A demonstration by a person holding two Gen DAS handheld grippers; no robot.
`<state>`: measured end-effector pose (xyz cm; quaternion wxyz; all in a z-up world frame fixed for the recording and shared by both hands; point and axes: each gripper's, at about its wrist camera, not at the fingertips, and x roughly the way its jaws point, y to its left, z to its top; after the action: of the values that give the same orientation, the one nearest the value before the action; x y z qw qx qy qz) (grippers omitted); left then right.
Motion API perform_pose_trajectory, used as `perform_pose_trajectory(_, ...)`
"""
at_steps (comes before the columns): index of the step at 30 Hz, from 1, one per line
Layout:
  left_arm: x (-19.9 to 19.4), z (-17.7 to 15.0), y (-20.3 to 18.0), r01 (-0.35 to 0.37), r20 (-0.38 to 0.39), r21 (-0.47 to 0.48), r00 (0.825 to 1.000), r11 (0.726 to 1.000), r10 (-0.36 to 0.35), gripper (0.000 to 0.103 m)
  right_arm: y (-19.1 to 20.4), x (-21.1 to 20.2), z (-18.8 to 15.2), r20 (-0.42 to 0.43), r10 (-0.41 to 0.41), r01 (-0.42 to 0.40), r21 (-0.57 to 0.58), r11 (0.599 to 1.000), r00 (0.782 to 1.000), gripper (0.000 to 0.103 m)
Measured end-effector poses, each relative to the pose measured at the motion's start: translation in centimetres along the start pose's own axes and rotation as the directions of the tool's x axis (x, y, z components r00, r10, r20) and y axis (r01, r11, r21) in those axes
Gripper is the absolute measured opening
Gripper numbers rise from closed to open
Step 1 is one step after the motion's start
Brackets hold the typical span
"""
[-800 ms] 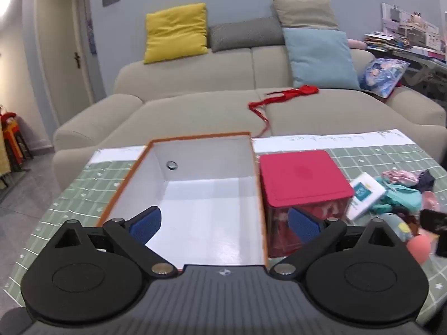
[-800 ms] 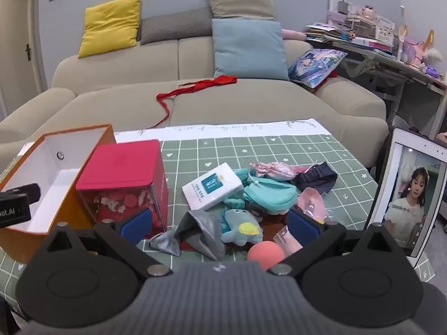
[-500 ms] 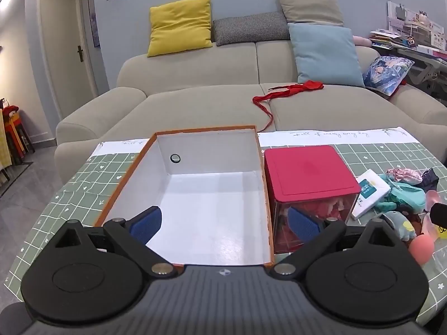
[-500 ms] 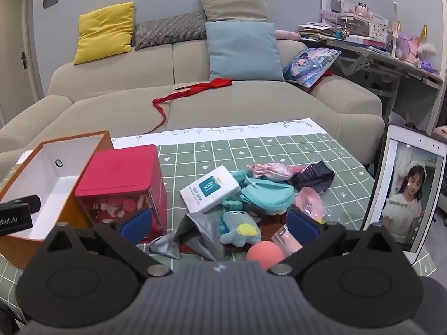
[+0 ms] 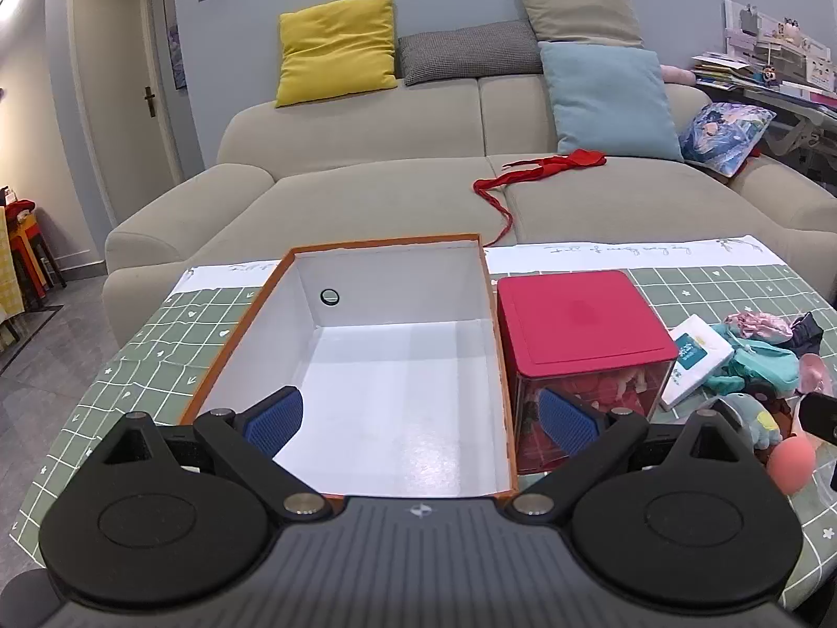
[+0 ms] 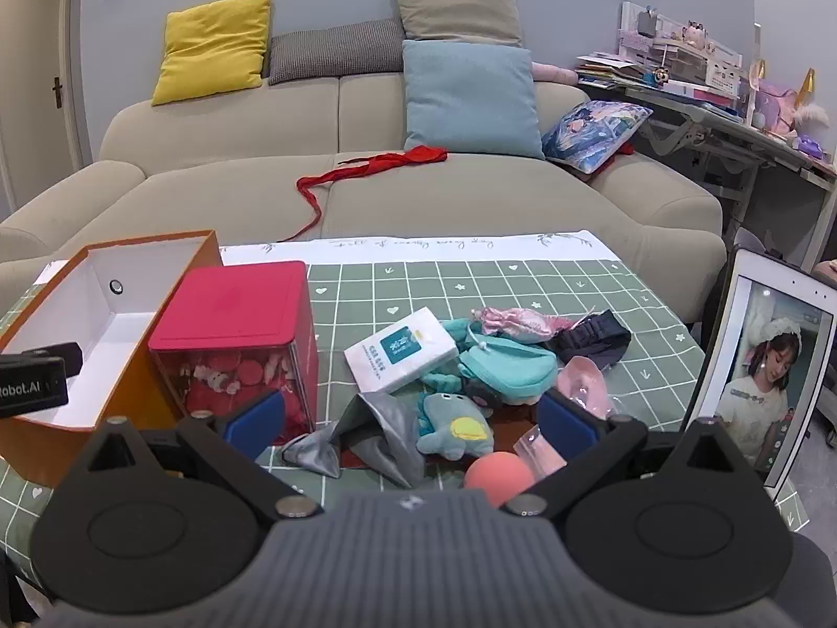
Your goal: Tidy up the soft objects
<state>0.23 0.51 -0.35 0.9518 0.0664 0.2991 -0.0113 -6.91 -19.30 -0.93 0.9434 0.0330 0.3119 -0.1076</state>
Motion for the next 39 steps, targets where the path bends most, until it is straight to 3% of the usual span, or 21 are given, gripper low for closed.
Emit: perform_pose_trajectory(39, 0.42, 0.02, 0.42, -0.019, -0.015, -0.007, 1.0, 1.0, 0.019, 0.103, 0.51, 0.13, -0.27, -0.007, 0.007, -0.007, -0.027, 1.0, 1.0, 0.101)
